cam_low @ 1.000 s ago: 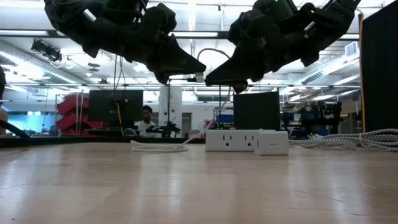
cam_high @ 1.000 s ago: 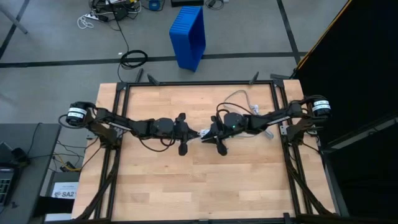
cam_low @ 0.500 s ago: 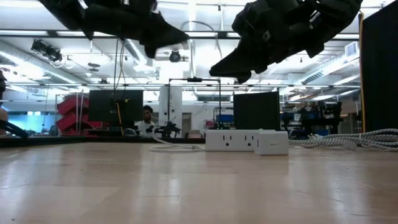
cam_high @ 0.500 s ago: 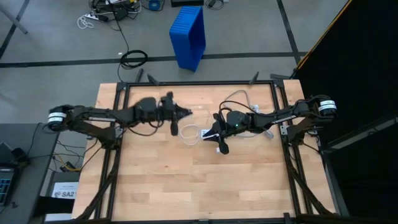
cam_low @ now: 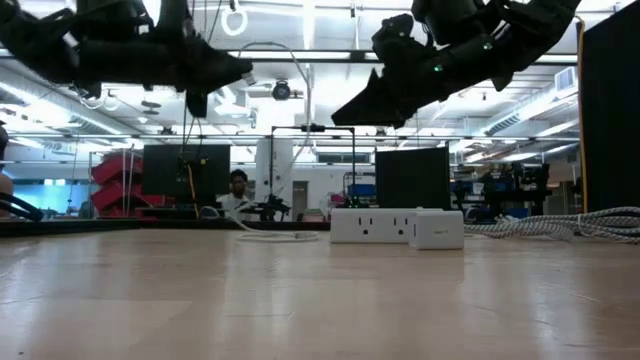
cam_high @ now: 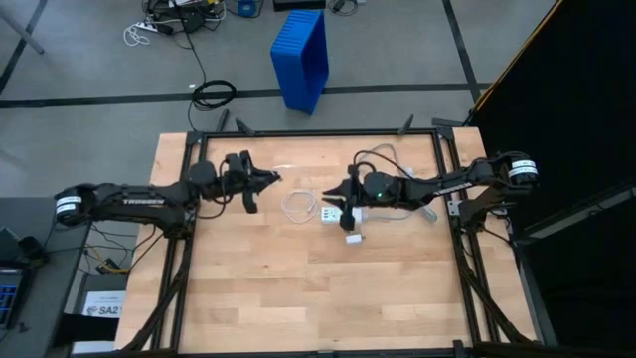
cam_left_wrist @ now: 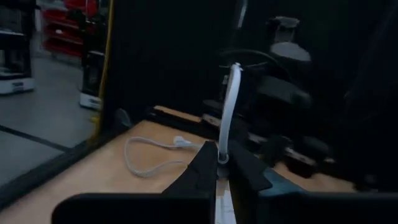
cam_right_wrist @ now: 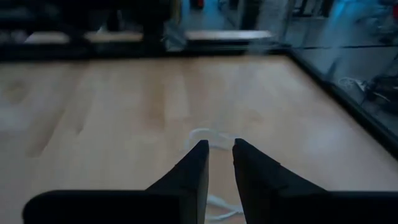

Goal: Insert USB
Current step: Insert the white charger cable into the white charger adapter

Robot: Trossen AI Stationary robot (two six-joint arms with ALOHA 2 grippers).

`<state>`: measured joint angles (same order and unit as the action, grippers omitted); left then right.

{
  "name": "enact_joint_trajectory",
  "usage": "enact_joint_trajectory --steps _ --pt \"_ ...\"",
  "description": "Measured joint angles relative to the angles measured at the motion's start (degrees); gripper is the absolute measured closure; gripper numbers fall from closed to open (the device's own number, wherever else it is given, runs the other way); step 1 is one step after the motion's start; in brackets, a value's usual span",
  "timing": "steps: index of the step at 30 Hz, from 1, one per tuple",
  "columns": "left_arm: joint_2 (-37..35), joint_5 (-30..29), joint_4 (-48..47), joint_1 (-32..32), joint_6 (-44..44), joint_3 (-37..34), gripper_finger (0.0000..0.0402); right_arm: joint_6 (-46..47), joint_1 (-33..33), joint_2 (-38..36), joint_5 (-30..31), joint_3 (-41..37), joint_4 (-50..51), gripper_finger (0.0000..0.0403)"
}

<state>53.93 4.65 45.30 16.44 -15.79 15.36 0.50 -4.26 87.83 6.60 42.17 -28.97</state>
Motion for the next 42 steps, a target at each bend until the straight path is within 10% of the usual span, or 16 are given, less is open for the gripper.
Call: enact_joint_trajectory --steps 9,21,32,42 --pt "5.25 -0.64 7.08 -3.1 0.81 0.69 0.0401 6.26 -3.3 1.64 -12.12 0.0 -3.75 0.0293" --pt "12.63 0.63 9.2 -5.27 2.89 6.66 0.0401 8.97 -2.22 6.8 -11.21 0.17 -9.43 0.0203" --pt "12.58 3.2 8.8 -6.07 3.65 8.24 0.0401 5.87 -5.1 6.5 -13.9 0.17 -7.93 0.0386" --pt "7.95 4.19 -7.71 -6.07 3.23 8.26 0.0401 -0.35 -11.97 -4.03 -11.52 4.68 -0.62 0.0402"
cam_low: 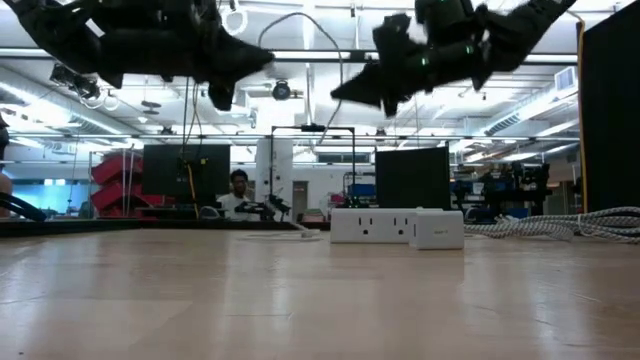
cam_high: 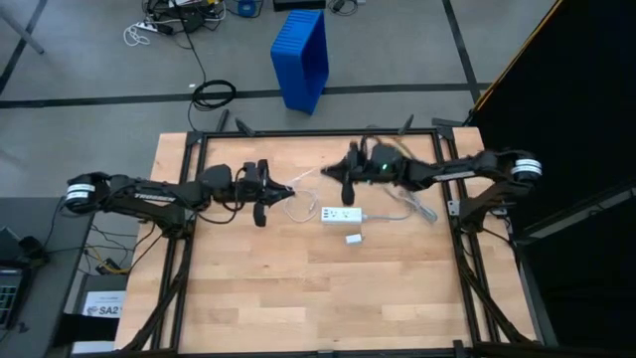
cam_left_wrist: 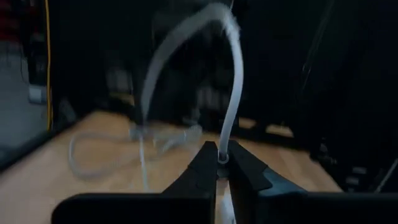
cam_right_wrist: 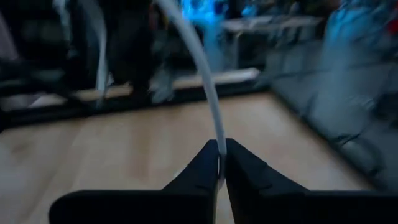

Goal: Insert USB
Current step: Insert the white charger cable into the white charger adapter

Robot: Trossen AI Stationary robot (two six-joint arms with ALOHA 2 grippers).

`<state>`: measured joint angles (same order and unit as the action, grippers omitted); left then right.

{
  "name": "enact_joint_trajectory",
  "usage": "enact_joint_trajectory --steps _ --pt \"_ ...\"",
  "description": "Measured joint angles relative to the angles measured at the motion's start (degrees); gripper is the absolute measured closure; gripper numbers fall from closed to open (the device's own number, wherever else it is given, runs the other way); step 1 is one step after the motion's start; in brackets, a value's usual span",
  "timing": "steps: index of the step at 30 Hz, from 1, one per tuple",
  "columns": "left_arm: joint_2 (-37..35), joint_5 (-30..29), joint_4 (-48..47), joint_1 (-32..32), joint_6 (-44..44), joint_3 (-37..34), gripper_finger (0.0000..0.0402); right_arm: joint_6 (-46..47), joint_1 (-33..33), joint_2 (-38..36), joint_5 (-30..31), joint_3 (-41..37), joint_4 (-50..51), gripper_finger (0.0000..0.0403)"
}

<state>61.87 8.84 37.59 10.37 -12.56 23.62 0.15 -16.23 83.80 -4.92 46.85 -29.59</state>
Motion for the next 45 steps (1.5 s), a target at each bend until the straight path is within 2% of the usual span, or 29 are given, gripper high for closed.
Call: enact_joint_trajectory --steps 3,7,12,17,23,31,36,45 --pt "-0.09 1.91 -4.52 0.01 -1.71 -0.01 0.0401 -3.29 -2.13 -3.05 0.45 5.78 6.65 0.0403" --pt "1.07 4.62 -6.16 -0.76 -3.15 -0.02 0.0401 -7.64 -3.88 -3.3 0.5 16.22 17.65 0.0403" --pt "3.09 7.08 -2.88 -2.54 -3.15 0.06 0.0401 -11.84 -4.1 1.79 0.0 27.98 26.44 0.0403" --pt "5.98 10.67 0.54 -3.72 -3.15 0.0 0.0401 -12.97 -4.35 9.58 -1.02 34.9 31.14 0.0403" --pt "10.12 14.36 7.42 -4.84 -2.78 -0.11 0.0401 -13.19 -4.5 18.47 -4.23 35.66 32.42 0.0403" --pt "10.88 14.2 17.27 -4.9 0.24 -0.04 0.0401 -14.12 -4.57 25.77 -10.12 35.65 36.59 0.0402" --pt "10.85 13.93 23.56 -4.83 1.71 -0.07 0.0401 -18.02 -4.43 26.43 -10.76 35.62 39.36 0.0384" --pt "10.88 10.83 30.02 -2.74 1.99 -0.89 0.0401 -17.41 -4.5 22.97 -9.06 35.62 47.43 0.034"
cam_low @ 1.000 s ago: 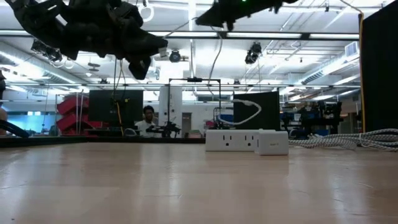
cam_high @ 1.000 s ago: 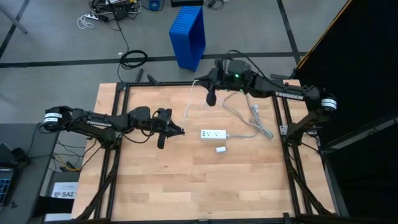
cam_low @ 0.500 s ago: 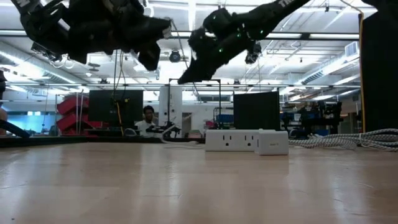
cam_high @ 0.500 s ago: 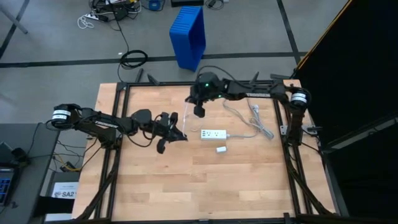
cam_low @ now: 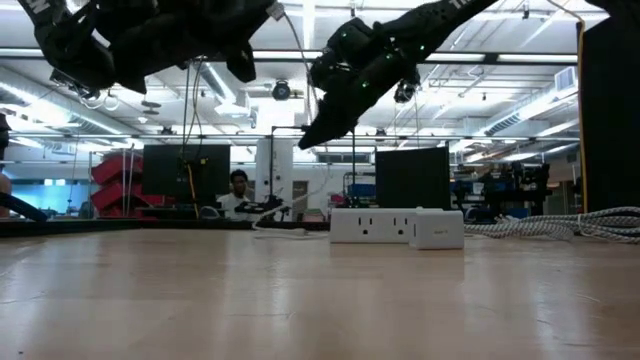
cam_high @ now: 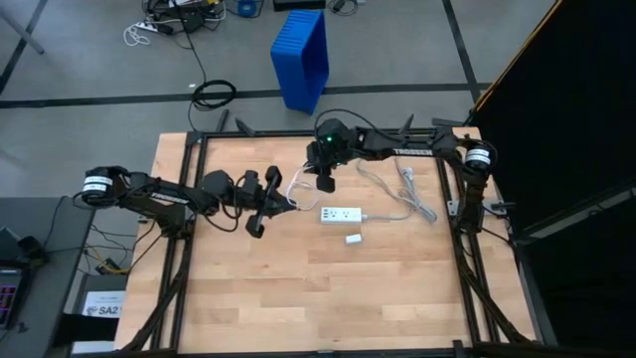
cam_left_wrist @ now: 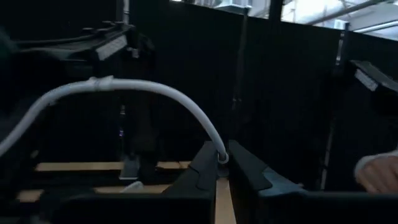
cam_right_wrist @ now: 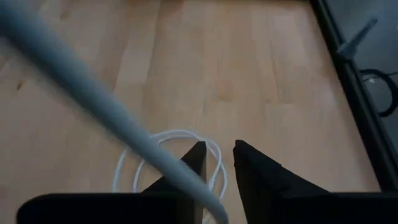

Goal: Insert USB
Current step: Insert the white charger cable into the white charger adapter

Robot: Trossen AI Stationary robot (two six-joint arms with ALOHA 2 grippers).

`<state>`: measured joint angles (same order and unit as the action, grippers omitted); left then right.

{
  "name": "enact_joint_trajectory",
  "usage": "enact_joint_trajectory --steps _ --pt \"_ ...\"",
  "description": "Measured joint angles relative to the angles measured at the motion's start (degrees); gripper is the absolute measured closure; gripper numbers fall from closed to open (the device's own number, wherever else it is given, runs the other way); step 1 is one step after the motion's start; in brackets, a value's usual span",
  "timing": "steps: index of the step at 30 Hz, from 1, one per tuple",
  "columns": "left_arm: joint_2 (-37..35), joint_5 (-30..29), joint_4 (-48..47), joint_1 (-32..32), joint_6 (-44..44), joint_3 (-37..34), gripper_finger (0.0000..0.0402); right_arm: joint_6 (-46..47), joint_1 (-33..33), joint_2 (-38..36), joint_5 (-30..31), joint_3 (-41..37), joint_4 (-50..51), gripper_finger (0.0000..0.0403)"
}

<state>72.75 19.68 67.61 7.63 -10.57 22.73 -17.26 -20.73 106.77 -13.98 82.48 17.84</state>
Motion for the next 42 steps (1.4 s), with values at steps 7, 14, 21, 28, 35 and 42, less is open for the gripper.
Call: enact_joint_trajectory --steps 7,14,21,28,35,42 --pt "0.0 -2.19 0.06 1.13 -0.28 -3.37 0.0401 -1.41 -0.39 -5.03 0.78 -0.02 2.71 0.0335" --pt "0.02 -5.03 -0.37 1.15 -0.39 -7.03 0.0401 -1.26 -0.42 -6.37 0.34 -0.04 2.15 0.0332" --pt "0.04 -7.6 -0.08 1.15 -0.39 -9.93 0.0401 -1.16 -0.83 -6.37 0.18 -0.07 1.97 0.0332" --pt "0.04 -9.08 -0.2 1.13 -0.59 -11.66 0.0401 0.12 -2.12 -6.37 -4.73 -0.07 0.67 0.0328" --pt "0.02 -9.33 -1.57 1.13 -0.61 -11.77 0.0401 -1.61 -2.29 -5.67 -7.05 -1.62 -2.84 0.0326" --pt "0.04 -9.31 -3.0 1.13 -0.61 -11.77 0.0401 -3.14 -4.97 -5.65 -3.6 -2.69 0.26 0.0308"
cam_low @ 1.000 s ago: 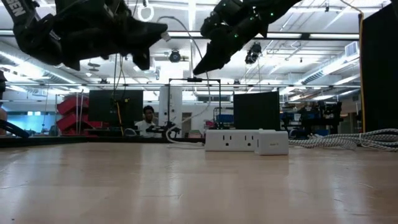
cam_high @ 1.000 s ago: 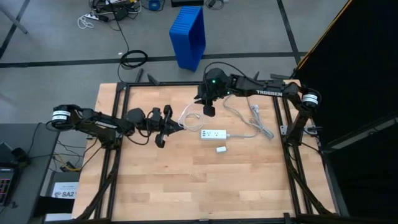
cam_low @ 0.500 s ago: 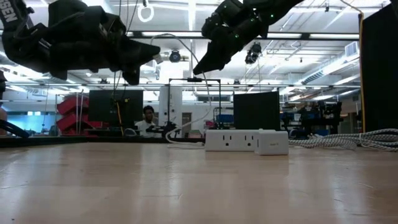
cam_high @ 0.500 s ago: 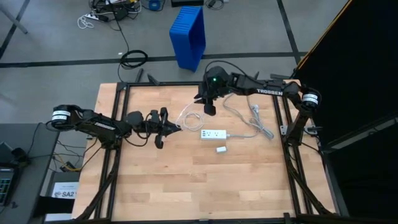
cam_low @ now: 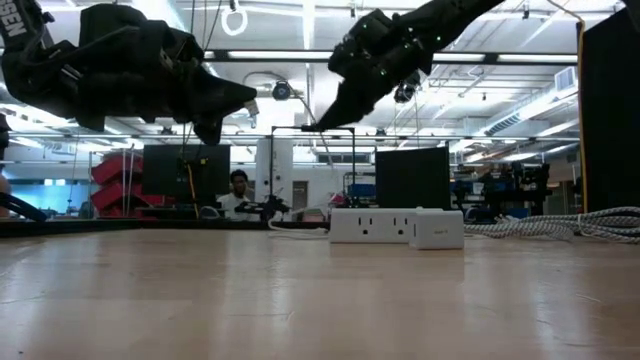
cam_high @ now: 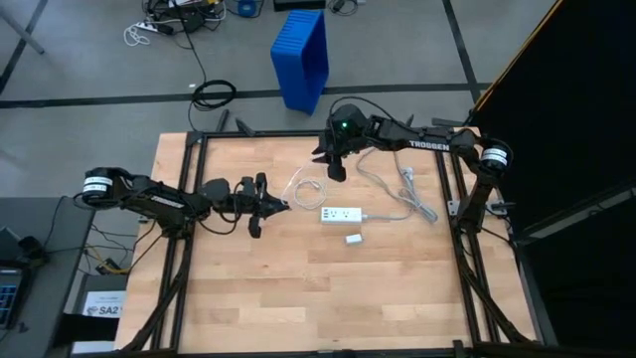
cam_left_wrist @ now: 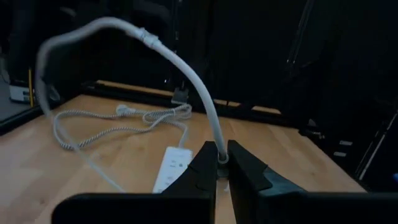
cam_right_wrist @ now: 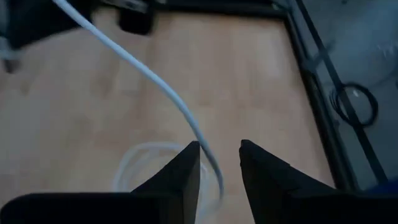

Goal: Insert USB
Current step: Insert the white charger cable into the white charger adapter

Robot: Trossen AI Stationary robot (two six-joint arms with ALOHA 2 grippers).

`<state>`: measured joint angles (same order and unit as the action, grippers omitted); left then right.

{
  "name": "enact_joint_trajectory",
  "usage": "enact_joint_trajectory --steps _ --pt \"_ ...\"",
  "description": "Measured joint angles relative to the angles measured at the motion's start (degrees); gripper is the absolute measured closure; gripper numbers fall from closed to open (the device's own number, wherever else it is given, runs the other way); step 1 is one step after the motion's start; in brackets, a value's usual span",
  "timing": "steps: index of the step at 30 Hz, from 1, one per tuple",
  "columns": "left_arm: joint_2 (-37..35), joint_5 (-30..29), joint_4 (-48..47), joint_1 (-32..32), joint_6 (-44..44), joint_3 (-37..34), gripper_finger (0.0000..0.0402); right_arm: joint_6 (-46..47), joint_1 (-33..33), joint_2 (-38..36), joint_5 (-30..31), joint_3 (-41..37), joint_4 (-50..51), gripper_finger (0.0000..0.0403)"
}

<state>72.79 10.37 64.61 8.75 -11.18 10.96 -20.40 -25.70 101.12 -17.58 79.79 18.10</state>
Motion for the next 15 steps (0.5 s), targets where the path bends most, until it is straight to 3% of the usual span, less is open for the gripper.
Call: enact_joint_trajectory --steps 10,15 --pt "0.0 0.2 -3.56 0.0 -0.02 0.03 0.0401 2.66 -2.42 -2.38 -1.9 0.0 8.38 0.0246" --pt "0.24 -1.11 -3.87 0.04 0.01 0.04 0.0401 3.4 0.82 -2.51 -3.7 -1.71 12.73 0.0231"
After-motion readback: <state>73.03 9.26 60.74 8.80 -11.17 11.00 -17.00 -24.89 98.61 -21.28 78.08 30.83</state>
